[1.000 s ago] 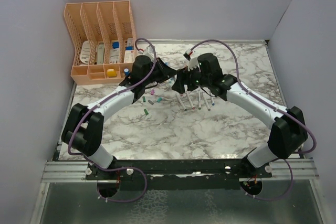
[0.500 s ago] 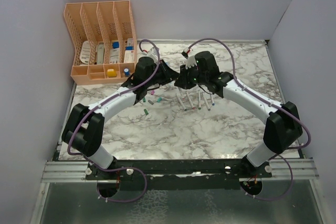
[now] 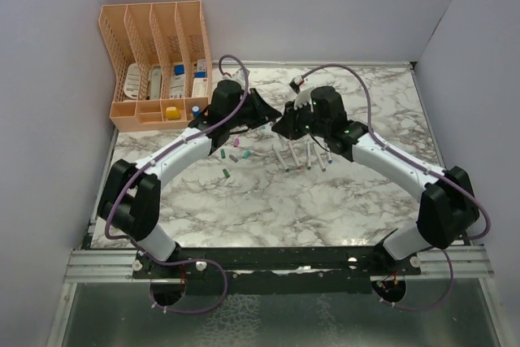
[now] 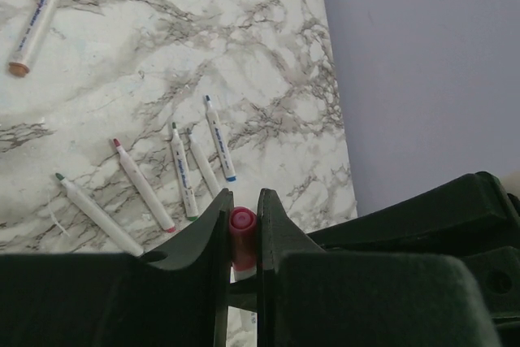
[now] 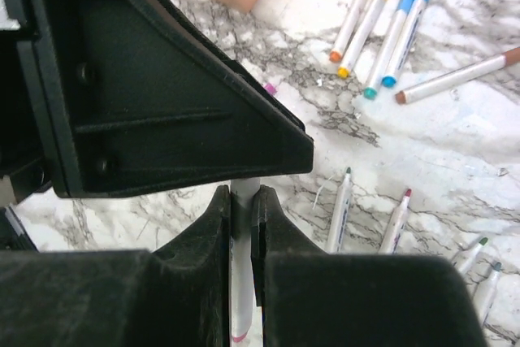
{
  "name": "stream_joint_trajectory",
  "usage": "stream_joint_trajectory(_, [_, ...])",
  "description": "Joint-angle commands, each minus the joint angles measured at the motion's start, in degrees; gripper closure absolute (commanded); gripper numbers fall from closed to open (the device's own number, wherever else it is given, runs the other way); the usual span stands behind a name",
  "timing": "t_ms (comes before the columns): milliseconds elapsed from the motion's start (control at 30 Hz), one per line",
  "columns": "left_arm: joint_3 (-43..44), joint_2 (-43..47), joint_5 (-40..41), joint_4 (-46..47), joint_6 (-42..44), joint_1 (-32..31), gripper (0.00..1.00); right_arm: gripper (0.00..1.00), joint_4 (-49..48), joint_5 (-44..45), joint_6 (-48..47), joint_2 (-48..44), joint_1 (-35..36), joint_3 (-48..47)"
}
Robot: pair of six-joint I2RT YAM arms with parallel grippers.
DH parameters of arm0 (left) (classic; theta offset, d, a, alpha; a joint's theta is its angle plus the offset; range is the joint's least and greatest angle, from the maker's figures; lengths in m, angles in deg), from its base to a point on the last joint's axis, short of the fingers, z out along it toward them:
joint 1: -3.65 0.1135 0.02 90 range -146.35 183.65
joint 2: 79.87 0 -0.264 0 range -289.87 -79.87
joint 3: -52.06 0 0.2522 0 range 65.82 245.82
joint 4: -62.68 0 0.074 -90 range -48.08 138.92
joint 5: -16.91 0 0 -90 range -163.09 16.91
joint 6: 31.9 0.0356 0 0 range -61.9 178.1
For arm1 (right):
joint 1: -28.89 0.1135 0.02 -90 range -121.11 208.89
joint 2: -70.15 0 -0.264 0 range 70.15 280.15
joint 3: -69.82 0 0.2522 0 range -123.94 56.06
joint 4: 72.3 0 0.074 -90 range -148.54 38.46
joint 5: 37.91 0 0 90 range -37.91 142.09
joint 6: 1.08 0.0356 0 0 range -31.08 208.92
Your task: Open the pen caps
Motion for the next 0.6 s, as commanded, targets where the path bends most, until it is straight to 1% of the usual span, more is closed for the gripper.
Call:
stream_joint_trajectory(0, [7.7, -2.7, 10.3, 3.1, 1.2, 6.2, 1.00, 0.99, 6.3, -5.1, 1.6, -7.6, 0.9, 9.1])
stream_joint_trajectory(167, [12.2, -6.0, 11.3, 1.3, 1.7, 7.5, 1.00, 0.99, 7.6, -4.1, 2.4, -12.9, 1.0, 14.5])
stream_joint_trajectory(267, [11.4, -6.0, 11.2, 0.7, 2.0, 7.6, 1.00, 0.99, 8.1, -3.1, 2.3, -13.7, 1.0, 15.5])
stream_joint_trajectory(367, [8.9, -4.3, 10.6, -1.2, 2.9, 7.4, 1.00, 0.99, 7.6, -1.6, 2.3, -11.9, 1.0, 15.1])
stream_joint_trajectory(500, [4.3, -1.3, 10.0, -8.0, 6.8, 7.3, 1.00, 0.99, 7.2, -0.3, 1.7, -6.3, 1.0, 12.4])
stream_joint_trajectory(567, [1.3, 0.9, 11.7, -11.1, 8.7, 7.3, 1.00, 0.99, 6.6, 0.5, 1.1, -3.4, 1.1, 10.9])
